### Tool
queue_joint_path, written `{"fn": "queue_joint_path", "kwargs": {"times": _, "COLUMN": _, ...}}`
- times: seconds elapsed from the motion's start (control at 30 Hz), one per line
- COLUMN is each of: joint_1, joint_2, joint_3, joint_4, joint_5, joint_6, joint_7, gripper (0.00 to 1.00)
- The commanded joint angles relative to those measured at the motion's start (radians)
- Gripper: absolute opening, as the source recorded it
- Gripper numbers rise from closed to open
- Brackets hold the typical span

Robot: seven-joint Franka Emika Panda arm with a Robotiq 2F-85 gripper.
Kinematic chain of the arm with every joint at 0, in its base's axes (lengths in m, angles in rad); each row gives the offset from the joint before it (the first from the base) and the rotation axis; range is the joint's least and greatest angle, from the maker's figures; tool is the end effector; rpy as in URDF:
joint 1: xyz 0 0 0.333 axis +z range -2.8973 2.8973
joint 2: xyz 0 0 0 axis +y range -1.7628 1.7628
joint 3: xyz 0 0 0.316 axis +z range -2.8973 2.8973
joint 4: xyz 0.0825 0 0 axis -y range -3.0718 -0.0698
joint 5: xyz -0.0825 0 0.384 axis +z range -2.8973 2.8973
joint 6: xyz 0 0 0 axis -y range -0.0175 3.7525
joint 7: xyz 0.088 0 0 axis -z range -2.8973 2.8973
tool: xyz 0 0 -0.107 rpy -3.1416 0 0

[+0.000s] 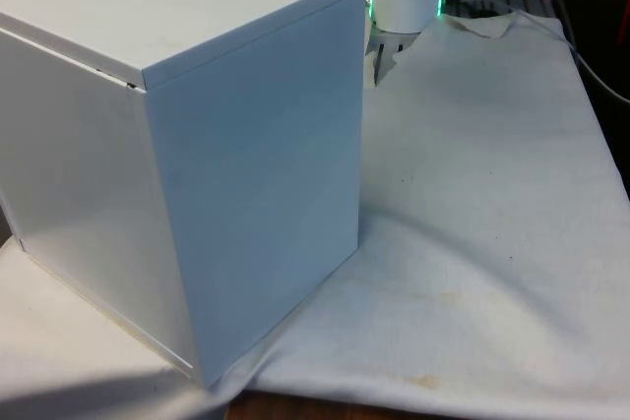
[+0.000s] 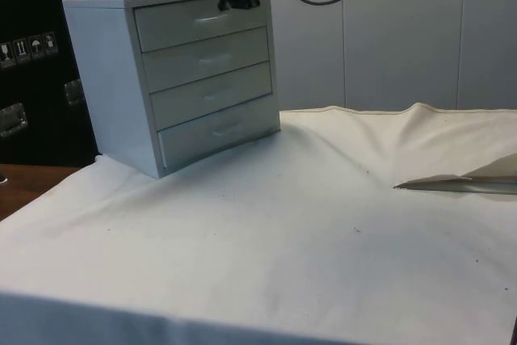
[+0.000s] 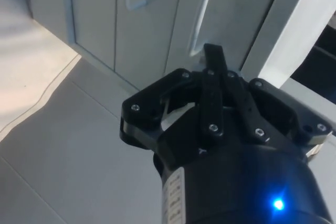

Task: Open the drawer, then close it.

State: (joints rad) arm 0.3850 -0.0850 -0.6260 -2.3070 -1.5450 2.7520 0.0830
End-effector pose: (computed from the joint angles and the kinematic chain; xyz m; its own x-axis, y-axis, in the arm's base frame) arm 0.5120 -0.0864 0.4019 0.5724 0.8133 -0.1045 0.5400 -0.2780 0.7944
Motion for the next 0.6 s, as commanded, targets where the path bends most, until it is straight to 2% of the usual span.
{"fn": "queue_joint_path", "kwargs": {"times": 0.0, "joint_1": 0.001, "joint_2": -0.018, "joint_3": 0.006, "joint_4": -0.010, "joint_5": -0.011, "joint_6": -0.016, "joint_7": 0.002, "gripper": 0.00}}
{"fn": "queue_joint_path", "kwargs": {"times": 0.47, "joint_1": 0.004, "joint_2": -0.148, "joint_3": 0.051, "joint_4": -0.107, "joint_5": -0.013, "joint_6": -0.095, "joint_7": -0.002, "gripper": 0.00}}
{"fn": "queue_joint_path", "kwargs": {"times": 0.5, "joint_1": 0.004, "joint_2": -0.134, "joint_3": 0.045, "joint_4": -0.099, "joint_5": -0.002, "joint_6": -0.082, "joint_7": -0.005, "gripper": 0.00}}
{"fn": "queue_joint_path", "kwargs": {"times": 0.57, "joint_1": 0.004, "joint_2": -0.165, "joint_3": 0.058, "joint_4": -0.120, "joint_5": -0.012, "joint_6": -0.105, "joint_7": -0.003, "gripper": 0.00}}
